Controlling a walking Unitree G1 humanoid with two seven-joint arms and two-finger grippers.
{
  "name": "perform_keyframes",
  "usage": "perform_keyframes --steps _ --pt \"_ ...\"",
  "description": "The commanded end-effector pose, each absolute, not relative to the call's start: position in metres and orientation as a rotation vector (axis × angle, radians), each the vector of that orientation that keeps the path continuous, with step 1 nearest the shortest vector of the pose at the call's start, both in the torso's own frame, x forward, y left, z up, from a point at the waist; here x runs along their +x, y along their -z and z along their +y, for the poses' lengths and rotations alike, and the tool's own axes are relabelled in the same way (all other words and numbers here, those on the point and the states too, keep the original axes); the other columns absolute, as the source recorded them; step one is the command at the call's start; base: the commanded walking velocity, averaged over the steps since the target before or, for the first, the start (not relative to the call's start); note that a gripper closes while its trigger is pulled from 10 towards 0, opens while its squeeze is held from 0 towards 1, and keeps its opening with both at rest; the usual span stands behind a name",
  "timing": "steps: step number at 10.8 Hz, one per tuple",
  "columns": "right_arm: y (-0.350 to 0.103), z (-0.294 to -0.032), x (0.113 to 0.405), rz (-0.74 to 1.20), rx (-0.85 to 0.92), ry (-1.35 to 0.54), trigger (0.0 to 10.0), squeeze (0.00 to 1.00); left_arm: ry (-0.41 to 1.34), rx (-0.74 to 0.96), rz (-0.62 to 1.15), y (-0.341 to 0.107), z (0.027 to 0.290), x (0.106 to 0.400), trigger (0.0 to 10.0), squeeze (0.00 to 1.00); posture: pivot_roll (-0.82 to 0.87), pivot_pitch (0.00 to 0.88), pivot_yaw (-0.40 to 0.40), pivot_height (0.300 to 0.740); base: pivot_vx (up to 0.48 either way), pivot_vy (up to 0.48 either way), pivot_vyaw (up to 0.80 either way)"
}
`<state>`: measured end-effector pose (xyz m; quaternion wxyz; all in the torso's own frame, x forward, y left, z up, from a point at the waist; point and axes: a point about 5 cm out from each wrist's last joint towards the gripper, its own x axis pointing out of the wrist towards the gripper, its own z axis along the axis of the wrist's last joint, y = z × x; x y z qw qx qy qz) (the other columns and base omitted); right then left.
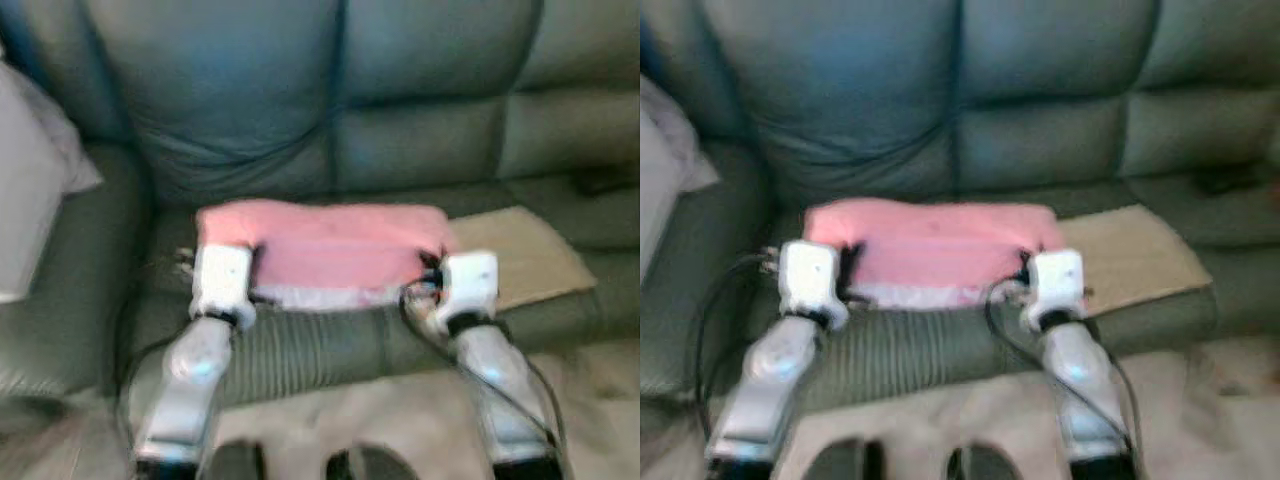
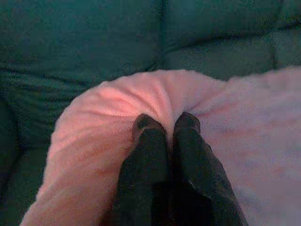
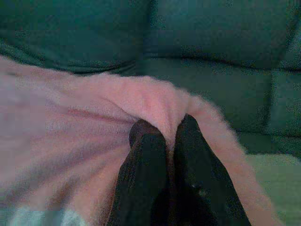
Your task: Move the pillow to the sofa
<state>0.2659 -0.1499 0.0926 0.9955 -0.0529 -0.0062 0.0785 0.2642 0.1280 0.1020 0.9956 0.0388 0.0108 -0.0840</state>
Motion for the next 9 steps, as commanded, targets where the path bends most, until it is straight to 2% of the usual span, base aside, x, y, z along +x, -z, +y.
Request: perform_keyframes --steps 1,3,9 --pt "-0.0954 -0.1520 0.2652 -0.026 -0.107 -0.159 10.0 0.00 0.161 0.082 0.024 -0.1012 0.1288 0.2625 10.0 0.00 -0.05 0.141 -0.052 0.740 0.000 0.000 0.00" --pt "-0.0957 -0.1520 0.2651 -0.025 -0.107 -0.163 10.0 0.00 0.144 0.088 0.028 -0.1004 0.1303 0.2633 10.0 0.00 -0.06 0.140 -0.053 0.740 0.000 0.154 0.00" --pt "-0.0965 -0.1513 0.2647 -0.027 -0.104 -0.170 10.0 0.00 0.138 0.090 0.017 -0.1023 0.1277 0.2644 10.0 0.00 -0.06 0.143 -0.055 0.740 0.000 0.454 0.00"
